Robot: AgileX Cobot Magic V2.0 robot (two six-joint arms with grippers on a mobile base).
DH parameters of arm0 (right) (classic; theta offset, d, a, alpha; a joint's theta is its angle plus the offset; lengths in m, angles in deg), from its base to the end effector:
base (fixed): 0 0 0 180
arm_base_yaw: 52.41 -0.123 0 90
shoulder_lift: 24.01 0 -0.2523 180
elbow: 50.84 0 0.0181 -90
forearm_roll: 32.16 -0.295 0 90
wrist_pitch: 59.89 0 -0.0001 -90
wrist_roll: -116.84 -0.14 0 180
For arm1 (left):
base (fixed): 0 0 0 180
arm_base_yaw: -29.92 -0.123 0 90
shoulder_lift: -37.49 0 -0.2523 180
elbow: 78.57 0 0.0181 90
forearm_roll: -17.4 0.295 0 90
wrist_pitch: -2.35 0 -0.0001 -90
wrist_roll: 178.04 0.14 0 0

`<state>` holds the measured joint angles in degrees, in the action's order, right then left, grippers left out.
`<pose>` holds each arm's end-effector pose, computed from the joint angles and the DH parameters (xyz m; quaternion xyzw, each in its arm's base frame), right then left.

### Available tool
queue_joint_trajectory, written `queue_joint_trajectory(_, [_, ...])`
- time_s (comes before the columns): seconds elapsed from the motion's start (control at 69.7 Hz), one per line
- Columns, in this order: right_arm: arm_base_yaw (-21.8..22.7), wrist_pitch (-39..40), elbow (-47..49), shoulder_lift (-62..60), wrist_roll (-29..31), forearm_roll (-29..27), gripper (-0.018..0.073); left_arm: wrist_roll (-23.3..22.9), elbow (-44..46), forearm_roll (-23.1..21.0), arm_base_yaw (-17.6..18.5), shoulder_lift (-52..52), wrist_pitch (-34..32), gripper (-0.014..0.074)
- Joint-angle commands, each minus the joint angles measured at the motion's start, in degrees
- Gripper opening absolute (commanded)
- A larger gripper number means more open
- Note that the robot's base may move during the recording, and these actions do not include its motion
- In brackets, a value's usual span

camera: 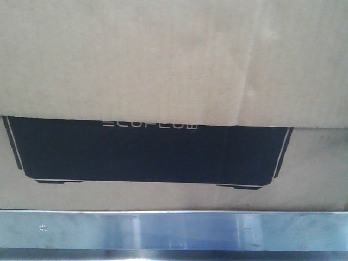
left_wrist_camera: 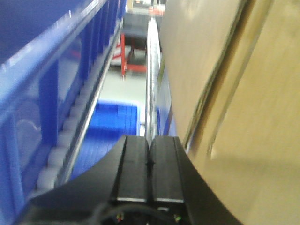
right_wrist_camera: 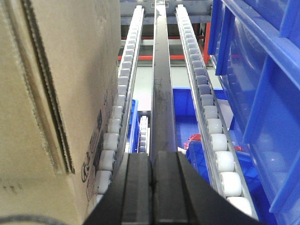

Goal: Grab box from left shelf to table start

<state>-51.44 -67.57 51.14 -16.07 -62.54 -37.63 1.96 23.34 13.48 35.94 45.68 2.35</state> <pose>0.1828 -0.0013 0.1878 0.0323 0.7283 0.0275 0.6840 0.1822 -0.0192 0.2051 0.0125 0.6837 -0.0632 0.7269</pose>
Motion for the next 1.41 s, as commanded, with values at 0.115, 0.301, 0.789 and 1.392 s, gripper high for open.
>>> queue_joint_trajectory(0.115, [-0.1, 5.0, -0.1, -0.3, 0.0, 0.0, 0.0058, -0.3, 2.0, -0.3, -0.1, -1.1, -14.4, -0.0099])
queue_joint_trajectory(0.301, [-0.1, 5.0, -0.1, -0.3, 0.0, 0.0, 0.0058, -0.3, 11.8, 0.6, -0.1, -0.1, -9.0, -0.0097])
queue_joint_trajectory(0.789, [-0.1, 5.0, -0.1, -0.3, 0.0, 0.0, 0.0058, -0.3, 30.3, 3.6, -0.1, 8.4, 5.0, 0.0226])
queue_joint_trajectory(1.392, [-0.1, 5.9, -0.1, -0.3, 0.0, 0.0, 0.0058, 0.0, 64.7, -5.7, 2.3, 39.6, 48.0, 0.0328])
